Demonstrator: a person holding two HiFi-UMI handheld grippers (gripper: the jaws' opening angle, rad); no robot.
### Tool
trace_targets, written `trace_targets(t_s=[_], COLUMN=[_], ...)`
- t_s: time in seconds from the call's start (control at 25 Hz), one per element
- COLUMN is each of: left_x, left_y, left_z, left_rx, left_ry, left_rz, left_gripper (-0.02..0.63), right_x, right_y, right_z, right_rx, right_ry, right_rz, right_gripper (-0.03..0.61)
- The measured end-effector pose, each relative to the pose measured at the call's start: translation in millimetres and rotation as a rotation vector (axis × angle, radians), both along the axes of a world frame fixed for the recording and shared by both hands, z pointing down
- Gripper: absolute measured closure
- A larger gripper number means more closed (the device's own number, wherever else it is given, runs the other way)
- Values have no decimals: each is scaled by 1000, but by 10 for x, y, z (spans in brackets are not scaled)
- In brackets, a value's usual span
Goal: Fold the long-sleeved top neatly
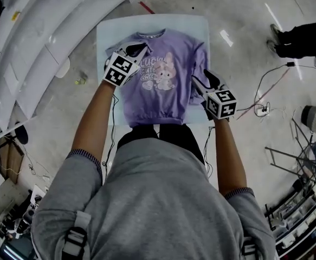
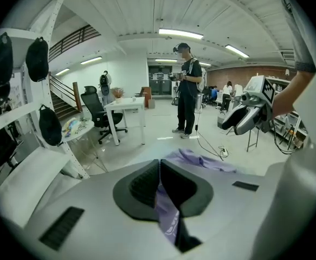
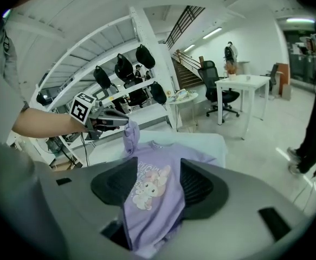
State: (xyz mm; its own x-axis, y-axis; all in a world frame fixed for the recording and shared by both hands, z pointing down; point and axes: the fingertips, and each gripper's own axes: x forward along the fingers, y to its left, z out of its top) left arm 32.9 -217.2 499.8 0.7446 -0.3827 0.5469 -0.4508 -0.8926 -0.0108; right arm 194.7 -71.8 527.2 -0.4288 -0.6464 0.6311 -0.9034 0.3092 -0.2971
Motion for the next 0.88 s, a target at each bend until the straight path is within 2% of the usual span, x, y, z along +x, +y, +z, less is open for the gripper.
trace_targets(t_s=[0.44, 0.64, 0.8, 0.84, 0.88], left_x=[1013, 1212, 1262, 1273, 1288], left_y=[29, 38, 8, 6, 2], left_z=[841, 1304, 1562, 1615, 1654], left_rx=[-91, -142, -165, -176, -188], left_ry=[-93, -152, -170, -168, -163], left_rz=[62, 33, -33, -47, -56], left_gripper=[586, 586, 581, 567, 526], right_x=[582, 724, 830, 855, 879], right_y=[206, 333, 411, 421, 421], right_z=[375, 535, 598, 610, 623], right_rx=[-65, -97, -111, -112, -112], right_ry=[-13, -13, -14, -14, -14], right_rz=[10, 18, 28, 30, 33], right_gripper=[315, 314, 313, 313, 313])
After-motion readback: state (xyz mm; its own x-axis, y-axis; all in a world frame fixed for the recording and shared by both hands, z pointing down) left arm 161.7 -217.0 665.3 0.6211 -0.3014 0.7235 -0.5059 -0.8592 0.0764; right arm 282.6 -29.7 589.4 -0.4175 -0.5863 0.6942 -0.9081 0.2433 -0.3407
